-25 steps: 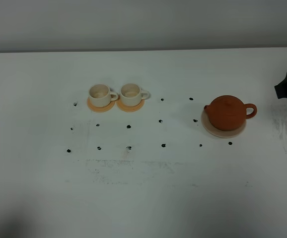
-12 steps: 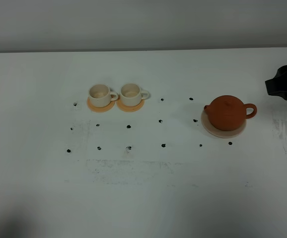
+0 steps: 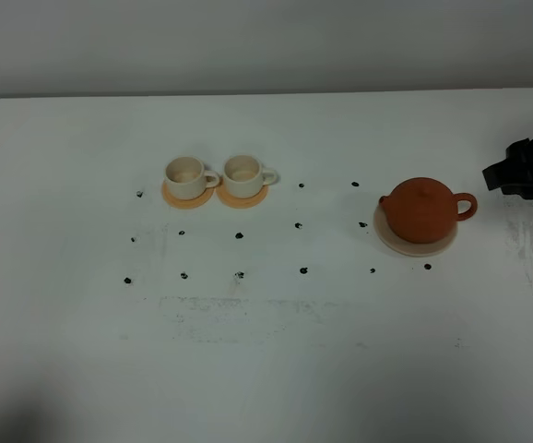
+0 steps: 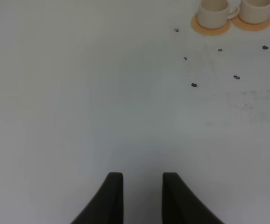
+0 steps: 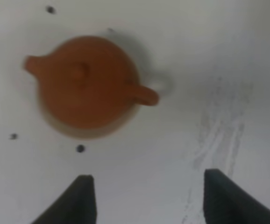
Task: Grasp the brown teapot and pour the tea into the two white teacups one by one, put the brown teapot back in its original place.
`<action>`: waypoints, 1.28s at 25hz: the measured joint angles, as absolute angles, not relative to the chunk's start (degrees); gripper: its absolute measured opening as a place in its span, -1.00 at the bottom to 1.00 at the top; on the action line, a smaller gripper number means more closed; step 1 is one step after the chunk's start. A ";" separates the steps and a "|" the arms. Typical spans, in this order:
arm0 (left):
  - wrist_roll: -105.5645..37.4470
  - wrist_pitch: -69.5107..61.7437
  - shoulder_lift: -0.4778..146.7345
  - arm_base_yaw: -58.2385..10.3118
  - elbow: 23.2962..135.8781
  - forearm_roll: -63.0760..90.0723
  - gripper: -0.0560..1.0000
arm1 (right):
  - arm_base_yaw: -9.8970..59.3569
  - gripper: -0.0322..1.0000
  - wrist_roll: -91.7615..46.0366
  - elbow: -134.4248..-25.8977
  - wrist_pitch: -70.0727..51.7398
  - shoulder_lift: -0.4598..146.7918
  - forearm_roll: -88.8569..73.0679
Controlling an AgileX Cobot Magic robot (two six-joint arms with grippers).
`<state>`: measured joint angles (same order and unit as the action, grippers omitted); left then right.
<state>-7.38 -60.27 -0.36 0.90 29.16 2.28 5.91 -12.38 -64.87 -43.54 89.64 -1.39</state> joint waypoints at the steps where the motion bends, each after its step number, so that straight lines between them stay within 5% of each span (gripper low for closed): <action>1: -7.38 -60.27 -0.36 0.90 29.16 2.28 -0.48 | 6.28 0.01 -11.61 -65.81 -43.48 91.24 0.00; 20: -7.38 -60.27 -0.36 0.90 29.16 2.28 -0.48 | 7.62 0.01 -12.41 -82.05 -45.59 104.56 3.63; 32: -7.38 -60.27 -0.36 0.94 29.16 2.28 -0.48 | 6.82 0.01 -3.92 -83.10 -40.44 112.65 7.31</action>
<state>-7.38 -60.27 -0.36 0.94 29.16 2.28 6.82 -3.92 -83.10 -40.44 112.65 7.31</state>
